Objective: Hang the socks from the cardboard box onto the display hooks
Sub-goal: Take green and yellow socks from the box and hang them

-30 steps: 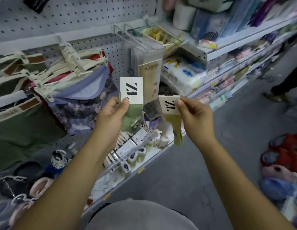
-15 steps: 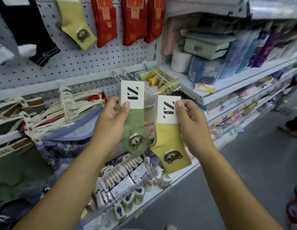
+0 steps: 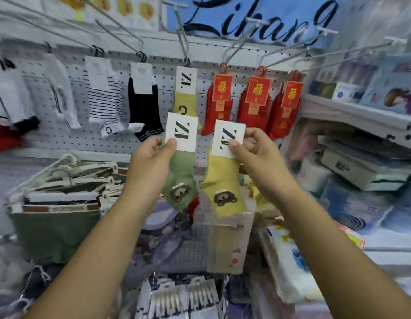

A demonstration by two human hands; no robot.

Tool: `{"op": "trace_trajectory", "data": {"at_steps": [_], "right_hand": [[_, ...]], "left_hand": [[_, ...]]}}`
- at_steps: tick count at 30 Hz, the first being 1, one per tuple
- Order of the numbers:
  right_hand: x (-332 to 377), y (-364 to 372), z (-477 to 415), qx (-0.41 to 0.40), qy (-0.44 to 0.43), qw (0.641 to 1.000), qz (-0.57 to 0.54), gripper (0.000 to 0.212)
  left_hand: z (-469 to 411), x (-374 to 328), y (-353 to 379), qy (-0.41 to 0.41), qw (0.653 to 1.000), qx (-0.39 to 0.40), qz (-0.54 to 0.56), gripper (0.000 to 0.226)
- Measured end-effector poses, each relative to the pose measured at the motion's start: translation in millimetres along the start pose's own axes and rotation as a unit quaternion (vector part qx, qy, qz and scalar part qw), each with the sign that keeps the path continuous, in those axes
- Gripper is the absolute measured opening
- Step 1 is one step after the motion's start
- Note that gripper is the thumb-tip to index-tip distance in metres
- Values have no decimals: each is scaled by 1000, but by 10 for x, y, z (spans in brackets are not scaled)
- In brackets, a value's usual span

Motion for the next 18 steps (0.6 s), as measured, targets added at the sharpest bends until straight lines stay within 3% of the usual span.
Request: {"op": "trace_trajectory", "data": {"at_steps": [6,12,18], "right_hand": [[342,355,-854,-21,-18,999,-21,10],[583,664,-1607,-87,-35,995,26,20],[720,884,-1964,-89,-75,992,44,12]], "left_hand": [[-385,-216,-295,36,992,-74,-91,12],[-808,-241,-348,47,993,-59,-95,11],[-1134,-174,-365,60,993,-29,-94,12]]}}
Point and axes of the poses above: each hand's wrist, its own z-axis away from the middle knuckle, its own y-axis out of the palm, x = y × z, the point moved 4 cm from there along -z, towards the middle knuckle, and after that the axes turned 13 degrees about y, right-handed, at the moved point
